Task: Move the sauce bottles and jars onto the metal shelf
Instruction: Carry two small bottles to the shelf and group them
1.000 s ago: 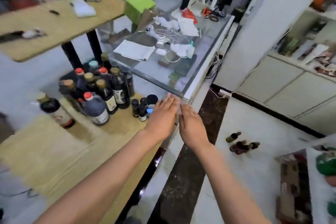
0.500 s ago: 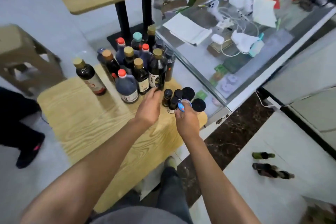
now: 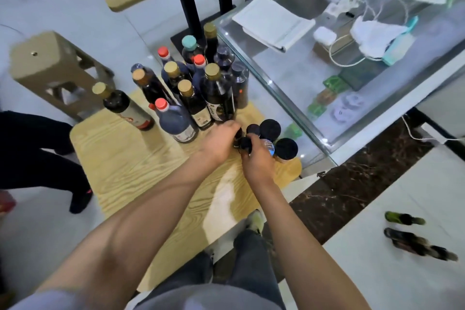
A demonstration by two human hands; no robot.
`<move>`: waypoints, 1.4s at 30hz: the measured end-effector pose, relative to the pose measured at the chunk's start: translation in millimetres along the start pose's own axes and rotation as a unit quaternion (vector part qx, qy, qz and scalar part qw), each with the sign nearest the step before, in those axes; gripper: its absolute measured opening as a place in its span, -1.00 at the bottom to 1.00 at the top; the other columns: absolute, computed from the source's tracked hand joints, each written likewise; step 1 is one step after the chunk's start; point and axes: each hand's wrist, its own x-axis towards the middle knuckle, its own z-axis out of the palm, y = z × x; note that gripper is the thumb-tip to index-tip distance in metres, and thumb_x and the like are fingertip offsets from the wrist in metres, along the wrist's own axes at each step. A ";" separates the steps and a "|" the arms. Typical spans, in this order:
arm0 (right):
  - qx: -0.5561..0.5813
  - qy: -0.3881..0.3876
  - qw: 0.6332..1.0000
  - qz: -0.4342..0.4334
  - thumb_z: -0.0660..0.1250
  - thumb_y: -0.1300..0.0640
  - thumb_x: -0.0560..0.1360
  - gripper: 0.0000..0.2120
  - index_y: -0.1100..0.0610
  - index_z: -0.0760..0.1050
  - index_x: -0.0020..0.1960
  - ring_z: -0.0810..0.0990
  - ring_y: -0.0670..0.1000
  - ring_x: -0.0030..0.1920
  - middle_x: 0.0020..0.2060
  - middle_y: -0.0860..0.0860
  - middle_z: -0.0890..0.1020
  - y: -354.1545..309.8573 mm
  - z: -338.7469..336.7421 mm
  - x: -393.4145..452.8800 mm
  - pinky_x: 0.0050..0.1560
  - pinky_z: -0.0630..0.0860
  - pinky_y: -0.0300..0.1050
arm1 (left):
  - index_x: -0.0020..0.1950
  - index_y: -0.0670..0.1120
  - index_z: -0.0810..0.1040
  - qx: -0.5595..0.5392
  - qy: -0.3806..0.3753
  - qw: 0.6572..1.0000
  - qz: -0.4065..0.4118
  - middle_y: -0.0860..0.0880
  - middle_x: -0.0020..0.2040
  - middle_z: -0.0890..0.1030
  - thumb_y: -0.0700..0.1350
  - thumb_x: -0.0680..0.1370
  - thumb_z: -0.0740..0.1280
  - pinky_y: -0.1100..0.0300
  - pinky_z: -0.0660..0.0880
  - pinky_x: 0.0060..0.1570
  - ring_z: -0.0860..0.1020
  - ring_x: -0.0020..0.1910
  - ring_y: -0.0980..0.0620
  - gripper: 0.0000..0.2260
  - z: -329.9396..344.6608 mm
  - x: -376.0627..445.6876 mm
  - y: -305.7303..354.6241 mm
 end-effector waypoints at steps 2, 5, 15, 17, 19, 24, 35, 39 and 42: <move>0.019 -0.011 1.000 -0.003 0.28 0.21 0.55 -0.56 0.01 0.35 0.41 0.59 0.17 0.12 0.21 0.07 0.59 1.4 -2.9 0.3 -0.09 0.49 0.00 | 0.35 -0.09 0.41 0.023 0.009 1.000 -0.012 -0.11 0.31 0.47 -0.33 0.51 0.25 -0.05 0.46 0.11 0.49 0.25 -0.18 -0.58 3.3 -2.3 2.1; 0.051 -0.008 0.999 0.000 0.28 0.25 0.54 -0.58 0.04 0.40 0.38 0.60 0.17 0.07 0.12 0.10 0.64 2.8 -5.5 -2.2 -0.17 0.40 -0.09 | 0.35 -0.09 0.39 0.026 0.013 0.999 -0.028 -0.11 0.29 0.45 -0.29 0.53 0.27 -0.03 0.41 0.09 0.47 0.24 -0.18 -0.60 5.6 -6.7 2.1; 0.221 0.054 0.973 0.042 0.40 0.28 0.49 -0.68 0.07 0.49 0.21 0.61 -0.06 -0.02 -0.02 -0.08 0.62 -2.2 -8.7 -43.3 0.04 0.51 -0.15 | 0.22 -0.06 0.50 -0.214 0.126 0.969 0.001 0.01 0.14 0.52 -0.12 0.49 0.42 0.13 0.41 0.17 0.48 0.17 0.01 -0.68 2.8 -69.1 -17.0; 0.304 0.078 0.948 0.060 0.40 0.36 0.48 -0.68 0.09 0.45 0.16 0.63 -0.11 -0.07 -0.03 -0.04 0.64 -7.9 -13.4 -60.5 0.01 0.53 -0.23 | 0.17 0.01 0.53 -0.279 0.132 0.951 -0.005 0.05 0.10 0.55 -0.10 0.45 0.45 0.09 0.47 0.17 0.52 0.11 0.06 -0.69 -2.7 -82.3 -20.4; 0.341 0.109 0.932 0.062 0.39 0.40 0.49 -0.69 0.18 0.44 0.17 0.62 -0.20 -0.10 -0.01 0.04 0.63 -15.7 -23.4 -78.8 -0.06 0.50 -0.37 | 0.13 0.07 0.55 -0.336 0.134 0.932 -0.012 0.07 0.06 0.58 -0.08 0.42 0.47 0.06 0.53 0.10 0.57 0.04 0.10 -0.69 -8.9 -92.2 -20.6; 0.343 0.183 0.921 0.041 0.35 0.37 0.53 -0.73 0.24 0.47 0.21 0.58 -0.14 0.00 0.03 0.04 0.60 -29.0 -46.3 -128.4 -0.01 0.50 -0.45 | 0.12 -0.04 0.57 -0.431 0.111 0.895 0.028 0.06 0.01 0.62 -0.18 0.43 0.49 0.43 0.49 -0.05 0.56 -0.02 0.29 -0.71 -23.1 -114.4 -6.3; 0.337 0.357 0.870 0.049 0.33 0.29 0.57 -0.75 0.12 0.52 0.22 0.58 -0.36 -0.05 0.02 -0.06 0.64 2.3 -119.1 -260.8 0.02 0.46 -0.45 | 0.09 -0.04 0.61 -0.451 0.008 0.874 0.180 0.05 -0.05 0.66 -0.11 0.41 0.53 0.17 0.56 0.04 0.61 -0.09 0.21 -0.72 -32.5 -171.5 104.6; 0.374 0.405 0.833 0.054 0.34 0.31 0.56 -0.73 0.15 0.52 0.23 0.61 -0.29 0.01 0.05 -0.04 0.66 25.2 -153.0 -316.2 0.07 0.49 -0.39 | 0.03 0.05 0.59 -0.423 -0.005 0.871 0.252 0.05 -0.03 0.66 -0.07 0.40 0.53 0.07 0.55 0.12 0.61 -0.02 0.10 -0.75 -37.2 -206.6 165.7; 0.405 0.435 0.803 0.050 0.37 0.19 0.53 -0.69 0.10 0.51 0.26 0.63 -0.08 0.14 0.13 0.02 0.67 46.3 -176.5 -364.6 0.12 0.55 -0.24 | -0.02 0.13 0.55 -0.416 -0.031 0.861 0.291 0.08 -0.02 0.66 -0.01 0.39 0.53 0.03 0.59 0.06 0.62 -0.02 0.11 -0.76 -36.8 -241.6 213.8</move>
